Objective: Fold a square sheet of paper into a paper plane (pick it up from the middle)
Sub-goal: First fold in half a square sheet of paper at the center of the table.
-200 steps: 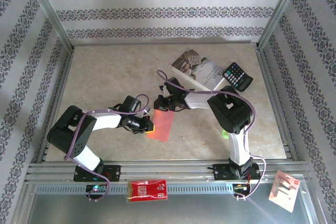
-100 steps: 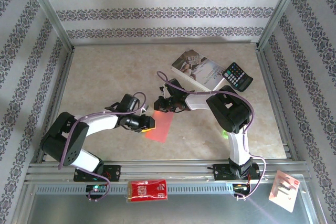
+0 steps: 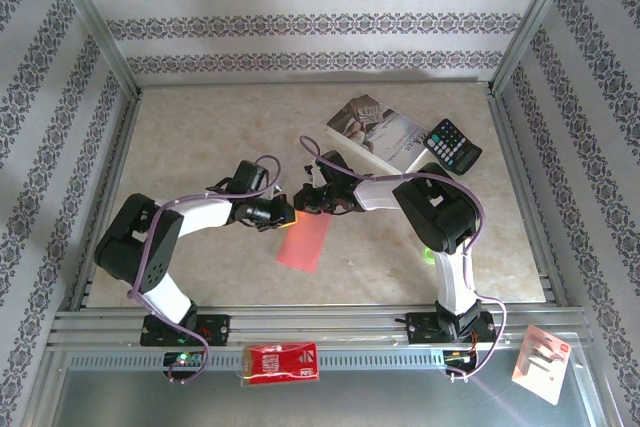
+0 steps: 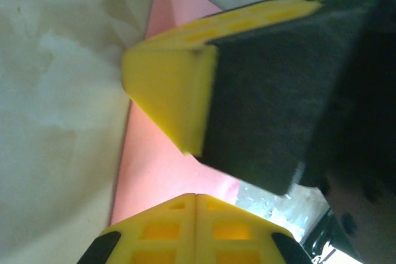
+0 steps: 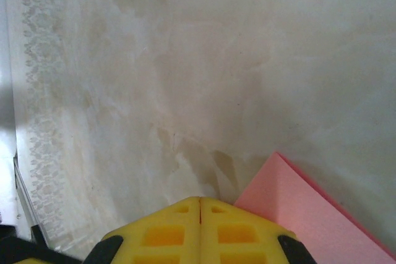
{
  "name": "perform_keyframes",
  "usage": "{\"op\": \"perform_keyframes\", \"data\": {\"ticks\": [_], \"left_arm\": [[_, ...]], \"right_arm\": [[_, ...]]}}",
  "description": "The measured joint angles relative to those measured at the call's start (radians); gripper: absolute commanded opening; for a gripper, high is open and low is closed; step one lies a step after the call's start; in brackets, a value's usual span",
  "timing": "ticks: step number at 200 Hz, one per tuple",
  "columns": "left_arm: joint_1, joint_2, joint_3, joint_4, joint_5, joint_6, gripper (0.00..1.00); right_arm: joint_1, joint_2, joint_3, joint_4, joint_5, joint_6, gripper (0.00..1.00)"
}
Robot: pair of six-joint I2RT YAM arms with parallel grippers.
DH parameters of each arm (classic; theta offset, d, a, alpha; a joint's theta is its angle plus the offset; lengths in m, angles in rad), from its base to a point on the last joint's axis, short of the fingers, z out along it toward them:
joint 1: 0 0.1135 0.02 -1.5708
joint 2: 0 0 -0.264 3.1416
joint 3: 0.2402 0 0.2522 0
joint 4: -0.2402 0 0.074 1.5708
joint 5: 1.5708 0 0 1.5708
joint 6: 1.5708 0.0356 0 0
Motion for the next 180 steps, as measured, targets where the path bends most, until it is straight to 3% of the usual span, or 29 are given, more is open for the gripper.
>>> {"op": "perform_keyframes", "data": {"ticks": [63,180], "left_arm": [[0.006,0.107,0.024,0.024,0.023,0.004,0.0],[-0.003,0.028,-0.113,0.125,0.049,0.0,0.0]], "right_arm": [[-0.003,0.0,-0.006,0.01,-0.007,0.0,0.0],[-0.004,0.0,-0.011,0.021,-0.014,0.001,0.0]]}}
